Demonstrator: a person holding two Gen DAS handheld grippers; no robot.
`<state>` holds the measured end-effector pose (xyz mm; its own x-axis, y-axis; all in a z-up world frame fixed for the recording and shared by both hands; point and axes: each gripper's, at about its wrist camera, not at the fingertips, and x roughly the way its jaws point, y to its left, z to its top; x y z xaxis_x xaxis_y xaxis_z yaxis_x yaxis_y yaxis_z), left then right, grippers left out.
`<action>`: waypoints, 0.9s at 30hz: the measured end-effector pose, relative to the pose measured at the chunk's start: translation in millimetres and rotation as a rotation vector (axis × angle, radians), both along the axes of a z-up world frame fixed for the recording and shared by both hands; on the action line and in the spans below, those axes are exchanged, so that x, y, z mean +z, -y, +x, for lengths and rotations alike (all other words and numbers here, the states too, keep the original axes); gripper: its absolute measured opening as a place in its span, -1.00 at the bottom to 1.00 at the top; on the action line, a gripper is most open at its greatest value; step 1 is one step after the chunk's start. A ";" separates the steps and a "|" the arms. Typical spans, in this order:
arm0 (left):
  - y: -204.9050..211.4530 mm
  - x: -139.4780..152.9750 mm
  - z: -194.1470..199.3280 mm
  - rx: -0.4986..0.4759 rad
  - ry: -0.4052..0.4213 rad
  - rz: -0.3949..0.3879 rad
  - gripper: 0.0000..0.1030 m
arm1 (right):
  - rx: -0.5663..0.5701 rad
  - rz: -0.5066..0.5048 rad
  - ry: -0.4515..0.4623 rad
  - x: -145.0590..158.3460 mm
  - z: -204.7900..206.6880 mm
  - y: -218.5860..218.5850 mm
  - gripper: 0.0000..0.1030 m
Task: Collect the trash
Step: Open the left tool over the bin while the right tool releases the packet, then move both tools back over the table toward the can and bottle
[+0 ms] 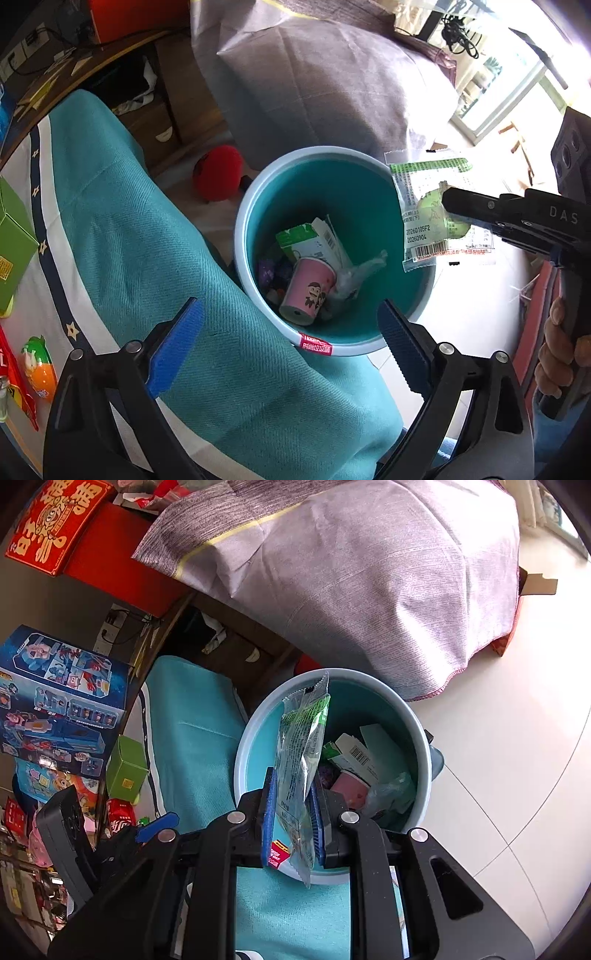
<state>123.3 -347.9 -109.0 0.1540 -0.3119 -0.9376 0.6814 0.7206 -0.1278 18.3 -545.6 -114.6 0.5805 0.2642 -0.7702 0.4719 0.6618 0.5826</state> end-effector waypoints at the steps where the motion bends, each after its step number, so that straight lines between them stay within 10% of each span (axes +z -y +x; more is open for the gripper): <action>1: -1.5 0.4 -0.2 0.001 0.001 -0.001 0.84 | 0.002 -0.004 -0.003 0.2 1.1 -1.6 -0.60; 12: -16.6 6.1 -2.3 0.005 0.001 -0.029 0.87 | -0.025 -0.043 -0.025 8.9 2.0 -11.9 0.46; 27: -77.0 22.1 -0.9 0.085 0.015 -0.086 0.88 | 0.055 -0.064 -0.056 23.0 22.3 -68.4 0.51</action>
<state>122.4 -270.9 -87.0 0.1974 -0.3765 -0.9051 0.6208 0.7626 -0.1818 40.5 -477.2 -91.6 0.5217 0.2437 -0.8176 0.4649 0.7223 0.5119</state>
